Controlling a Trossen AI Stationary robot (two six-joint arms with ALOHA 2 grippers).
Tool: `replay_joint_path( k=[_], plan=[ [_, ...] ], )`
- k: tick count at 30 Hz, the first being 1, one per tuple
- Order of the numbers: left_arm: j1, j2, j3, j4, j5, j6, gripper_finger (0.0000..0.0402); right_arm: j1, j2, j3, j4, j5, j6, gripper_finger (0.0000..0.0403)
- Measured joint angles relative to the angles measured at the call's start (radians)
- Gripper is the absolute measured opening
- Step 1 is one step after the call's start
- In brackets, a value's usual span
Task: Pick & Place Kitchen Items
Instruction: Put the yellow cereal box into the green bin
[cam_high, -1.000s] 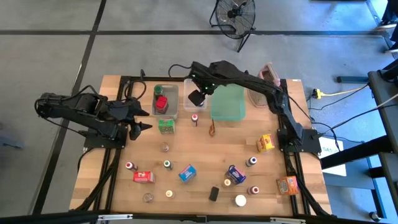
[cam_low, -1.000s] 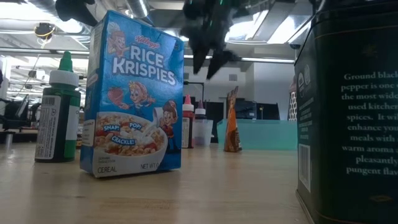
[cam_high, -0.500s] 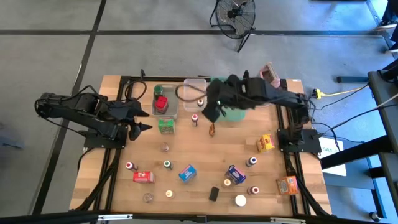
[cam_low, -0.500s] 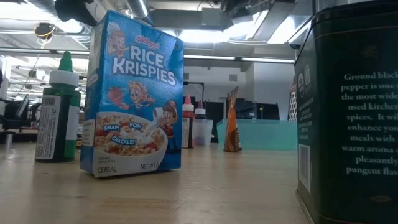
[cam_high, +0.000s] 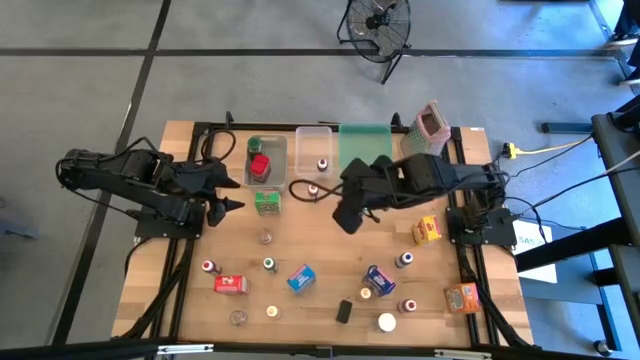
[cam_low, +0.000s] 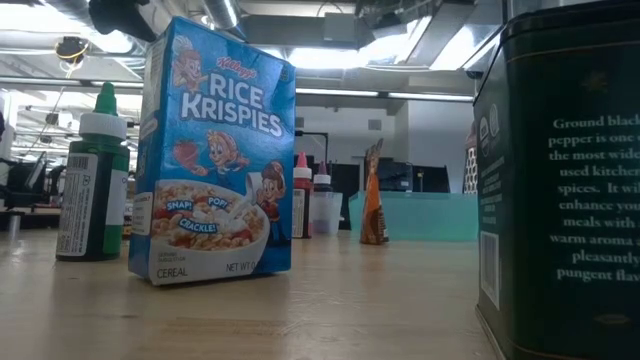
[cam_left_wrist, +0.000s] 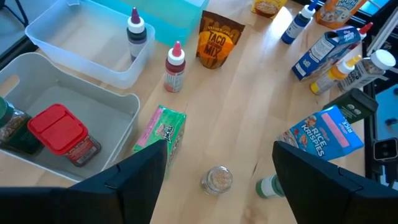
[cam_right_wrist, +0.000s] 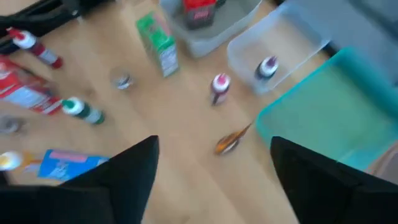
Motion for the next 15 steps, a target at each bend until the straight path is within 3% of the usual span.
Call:
replay_joint_path(
  k=[3, 9, 15],
  plan=[
    [0.000, 0.000, 0.000, 0.000, -0.006, -0.004, 0.0287, -0.001, -0.004, 0.000, 0.000, -0.137, -0.025, 0.0343],
    [0.000, 0.000, 0.000, 0.001, -0.007, -0.076, 0.0287, 0.000, -0.057, -0.003, 0.000, -0.243, 0.033, 0.0353],
    [0.000, 0.000, 0.000, 0.001, -0.020, -0.122, 0.0286, -0.001, -0.234, -0.108, 0.002, -0.250, 0.090, 0.0353]
  ],
)
